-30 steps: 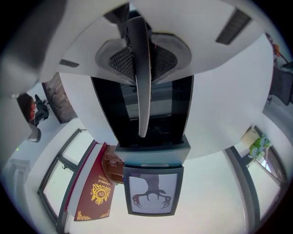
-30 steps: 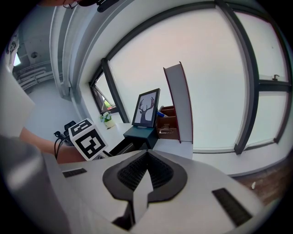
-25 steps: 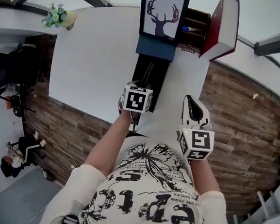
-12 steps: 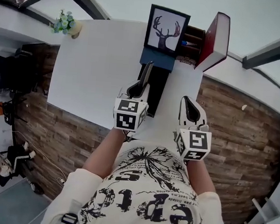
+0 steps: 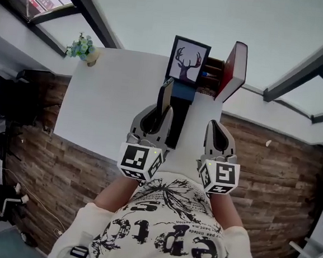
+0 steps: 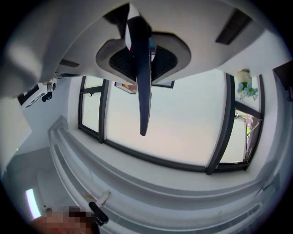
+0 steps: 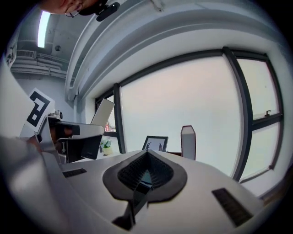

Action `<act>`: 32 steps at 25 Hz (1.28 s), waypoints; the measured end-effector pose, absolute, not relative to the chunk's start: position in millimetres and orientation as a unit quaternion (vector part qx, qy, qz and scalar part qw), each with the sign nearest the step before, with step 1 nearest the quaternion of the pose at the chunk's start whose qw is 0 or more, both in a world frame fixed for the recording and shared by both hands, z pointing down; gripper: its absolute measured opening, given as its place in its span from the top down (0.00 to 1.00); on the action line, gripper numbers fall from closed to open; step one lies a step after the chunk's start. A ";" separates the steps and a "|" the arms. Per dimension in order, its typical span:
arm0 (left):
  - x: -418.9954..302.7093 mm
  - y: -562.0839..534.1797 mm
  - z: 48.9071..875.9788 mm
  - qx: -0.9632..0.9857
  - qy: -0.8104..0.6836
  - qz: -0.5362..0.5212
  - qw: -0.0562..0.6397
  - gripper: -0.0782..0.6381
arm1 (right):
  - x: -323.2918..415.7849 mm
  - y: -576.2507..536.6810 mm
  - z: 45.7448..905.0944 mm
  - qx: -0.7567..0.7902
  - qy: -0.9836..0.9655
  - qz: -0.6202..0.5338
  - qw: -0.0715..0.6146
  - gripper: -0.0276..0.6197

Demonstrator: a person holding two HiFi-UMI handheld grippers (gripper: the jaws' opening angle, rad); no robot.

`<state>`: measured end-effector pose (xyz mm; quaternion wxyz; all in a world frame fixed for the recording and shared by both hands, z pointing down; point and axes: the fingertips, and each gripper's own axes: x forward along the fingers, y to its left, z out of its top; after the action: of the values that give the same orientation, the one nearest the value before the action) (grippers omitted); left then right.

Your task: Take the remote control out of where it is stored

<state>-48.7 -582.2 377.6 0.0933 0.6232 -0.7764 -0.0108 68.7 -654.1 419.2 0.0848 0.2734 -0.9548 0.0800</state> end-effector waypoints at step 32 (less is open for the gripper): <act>-27.2 -570.6 344.5 0.649 -0.760 -0.010 0.035 0.76 | 71.4 -641.9 380.7 0.274 -0.960 0.034 0.052 0.95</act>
<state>-27.2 -570.6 344.5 0.0348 0.6493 -0.7597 -0.0105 71.4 -641.9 380.7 0.0519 0.2743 -0.9596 0.0339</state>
